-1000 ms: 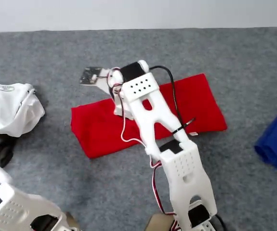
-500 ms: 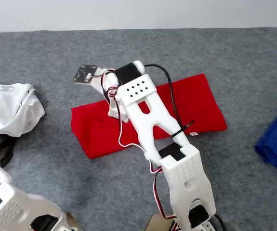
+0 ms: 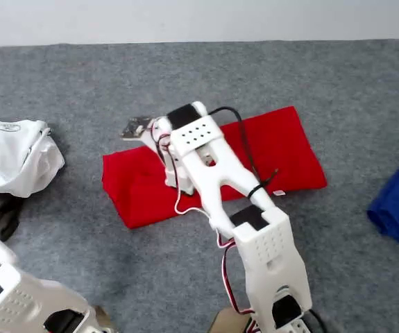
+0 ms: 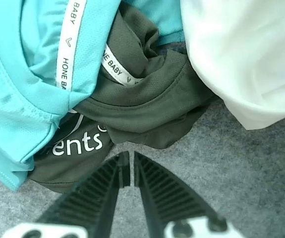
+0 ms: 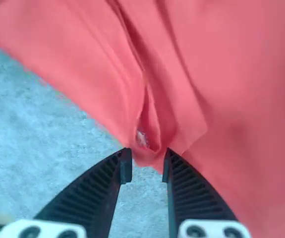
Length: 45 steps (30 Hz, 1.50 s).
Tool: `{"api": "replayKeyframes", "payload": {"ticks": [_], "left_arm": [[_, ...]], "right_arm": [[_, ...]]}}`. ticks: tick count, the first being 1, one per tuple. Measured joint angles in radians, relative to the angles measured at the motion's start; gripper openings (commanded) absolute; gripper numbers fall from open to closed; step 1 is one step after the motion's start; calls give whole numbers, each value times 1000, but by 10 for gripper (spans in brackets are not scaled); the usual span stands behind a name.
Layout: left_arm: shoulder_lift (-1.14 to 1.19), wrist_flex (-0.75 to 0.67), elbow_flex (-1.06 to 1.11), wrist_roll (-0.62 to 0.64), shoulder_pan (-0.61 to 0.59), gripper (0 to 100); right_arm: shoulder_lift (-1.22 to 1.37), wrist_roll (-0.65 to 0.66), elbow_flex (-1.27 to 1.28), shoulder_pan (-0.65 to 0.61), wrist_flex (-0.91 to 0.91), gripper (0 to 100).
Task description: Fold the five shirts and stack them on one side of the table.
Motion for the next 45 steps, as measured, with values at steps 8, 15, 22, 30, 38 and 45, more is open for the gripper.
{"api": "replayKeyframes", "payload": {"ticks": [8,15,22,30,38,45], "left_arm": [[0,0,0,-2,0,33],[0,17,0,-2,14,33],[-54,72,0,-2,94,32],[-275,74,58,-2,157,32],[-408,77,222,-43,157,32],[-505,78,233,-135,157,33]], "right_arm": [[89,0,2,77,-115,111],[89,0,2,71,-118,111],[44,0,-86,74,-17,111],[-21,-92,-123,256,0,130],[18,-262,-123,476,-80,285],[107,-296,-123,555,-192,287]]}}
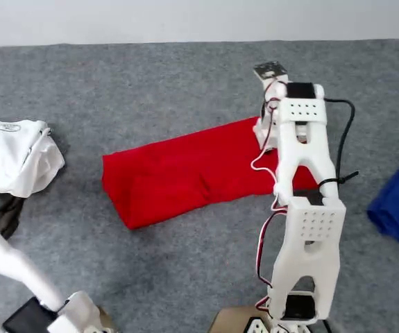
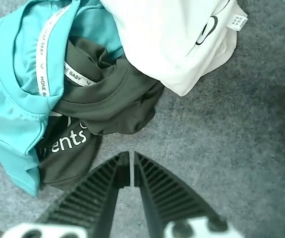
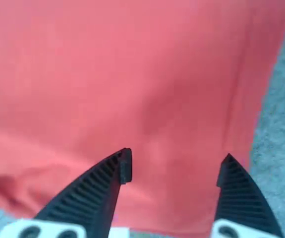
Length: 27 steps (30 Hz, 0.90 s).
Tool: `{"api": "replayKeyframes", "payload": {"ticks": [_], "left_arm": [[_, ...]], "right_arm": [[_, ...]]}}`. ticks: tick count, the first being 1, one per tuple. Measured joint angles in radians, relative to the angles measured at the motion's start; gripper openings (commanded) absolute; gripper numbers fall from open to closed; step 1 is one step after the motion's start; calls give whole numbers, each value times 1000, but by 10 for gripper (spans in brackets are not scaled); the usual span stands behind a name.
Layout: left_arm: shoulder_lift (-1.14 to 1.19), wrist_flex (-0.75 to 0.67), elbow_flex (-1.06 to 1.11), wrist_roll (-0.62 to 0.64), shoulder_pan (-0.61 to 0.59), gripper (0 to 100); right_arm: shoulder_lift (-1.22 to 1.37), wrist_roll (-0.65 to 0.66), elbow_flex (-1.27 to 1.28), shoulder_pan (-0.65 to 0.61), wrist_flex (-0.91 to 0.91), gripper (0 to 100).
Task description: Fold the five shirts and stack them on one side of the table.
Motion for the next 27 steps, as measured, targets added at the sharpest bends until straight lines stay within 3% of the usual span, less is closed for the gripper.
{"api": "replayKeyframes", "payload": {"ticks": [8,17,19,23,27], "left_arm": [[-11,0,0,-18,0,33],[-11,0,0,-18,0,33],[-11,0,0,-18,0,33],[-11,0,0,-18,0,33],[-11,0,0,-18,0,33]], "right_arm": [[58,0,0,69,-89,288],[150,-2,-14,61,-152,275],[150,-2,-18,57,-147,217],[150,-2,-20,54,-135,10],[140,-2,-20,54,-129,6]]}}
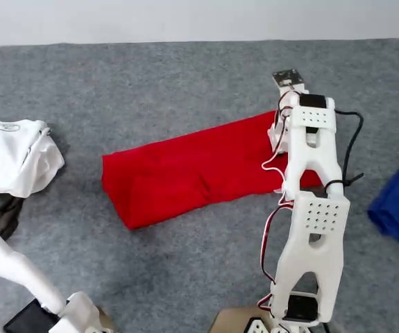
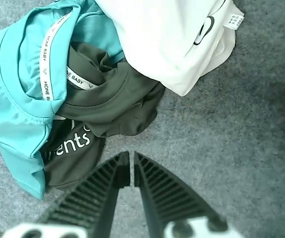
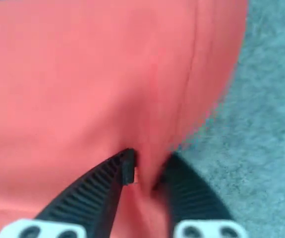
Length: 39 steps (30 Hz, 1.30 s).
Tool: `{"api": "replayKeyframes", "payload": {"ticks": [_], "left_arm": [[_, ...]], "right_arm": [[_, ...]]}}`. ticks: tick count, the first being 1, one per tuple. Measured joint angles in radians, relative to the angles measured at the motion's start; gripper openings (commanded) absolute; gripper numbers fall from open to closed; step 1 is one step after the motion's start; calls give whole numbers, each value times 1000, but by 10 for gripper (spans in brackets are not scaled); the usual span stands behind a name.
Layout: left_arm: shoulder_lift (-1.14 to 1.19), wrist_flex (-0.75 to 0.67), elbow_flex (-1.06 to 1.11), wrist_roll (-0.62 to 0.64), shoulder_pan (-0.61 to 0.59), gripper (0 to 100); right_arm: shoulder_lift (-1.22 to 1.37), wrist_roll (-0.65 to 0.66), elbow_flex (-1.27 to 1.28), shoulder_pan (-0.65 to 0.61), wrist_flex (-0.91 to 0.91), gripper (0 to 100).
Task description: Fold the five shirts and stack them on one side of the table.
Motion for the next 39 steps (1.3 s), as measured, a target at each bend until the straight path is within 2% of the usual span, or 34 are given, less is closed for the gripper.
{"api": "replayKeyframes", "payload": {"ticks": [9,18,28,32,39], "left_arm": [[0,0,0,0,0,33],[-3,0,0,0,0,33],[-9,0,0,0,0,33],[-9,0,0,0,0,33],[-9,0,0,0,0,33]], "right_arm": [[-29,101,2,-2,64,9],[-46,247,-14,141,57,9],[-48,341,-60,281,25,9],[-48,342,-97,265,101,9],[-48,342,-279,86,361,9]]}}
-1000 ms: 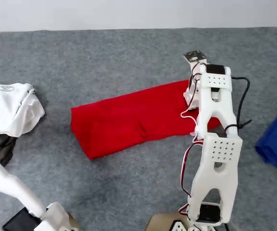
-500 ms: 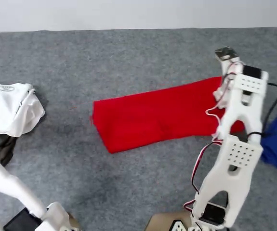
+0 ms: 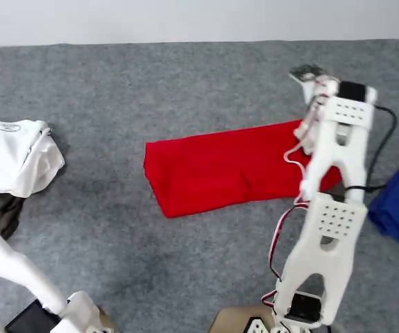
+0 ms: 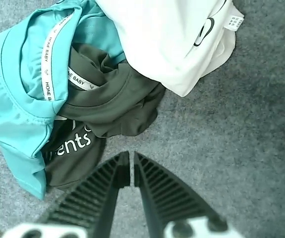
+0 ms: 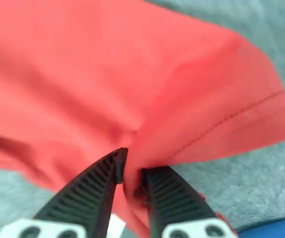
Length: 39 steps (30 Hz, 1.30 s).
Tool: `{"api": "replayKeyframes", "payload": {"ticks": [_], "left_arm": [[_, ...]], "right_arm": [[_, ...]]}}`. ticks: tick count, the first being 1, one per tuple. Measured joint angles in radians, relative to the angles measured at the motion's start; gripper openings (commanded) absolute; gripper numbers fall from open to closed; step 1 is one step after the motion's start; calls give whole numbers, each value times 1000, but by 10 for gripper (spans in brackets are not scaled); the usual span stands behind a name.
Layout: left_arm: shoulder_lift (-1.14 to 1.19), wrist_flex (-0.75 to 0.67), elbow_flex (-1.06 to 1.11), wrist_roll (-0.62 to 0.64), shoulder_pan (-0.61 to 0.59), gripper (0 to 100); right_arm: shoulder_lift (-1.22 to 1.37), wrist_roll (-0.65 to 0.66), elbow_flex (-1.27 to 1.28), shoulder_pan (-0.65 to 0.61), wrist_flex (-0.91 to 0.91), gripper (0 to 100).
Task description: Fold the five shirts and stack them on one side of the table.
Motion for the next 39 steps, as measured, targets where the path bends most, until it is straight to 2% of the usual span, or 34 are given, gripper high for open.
{"api": "replayKeyframes", "payload": {"ticks": [8,17,23,32,34,37,39], "left_arm": [[0,0,0,0,0,33],[0,0,0,0,0,33],[0,0,3,0,0,33],[0,2,48,0,0,33],[0,2,52,0,0,33],[0,2,52,0,0,33],[0,2,55,0,0,33]], "right_arm": [[-71,-63,-51,-158,17,9],[-192,-138,43,-397,17,9],[-189,-143,43,-545,17,9],[-52,-143,43,-654,5,15],[-37,-143,43,-681,5,68],[-29,-143,43,-726,5,199],[-29,-143,43,-758,3,238]]}}
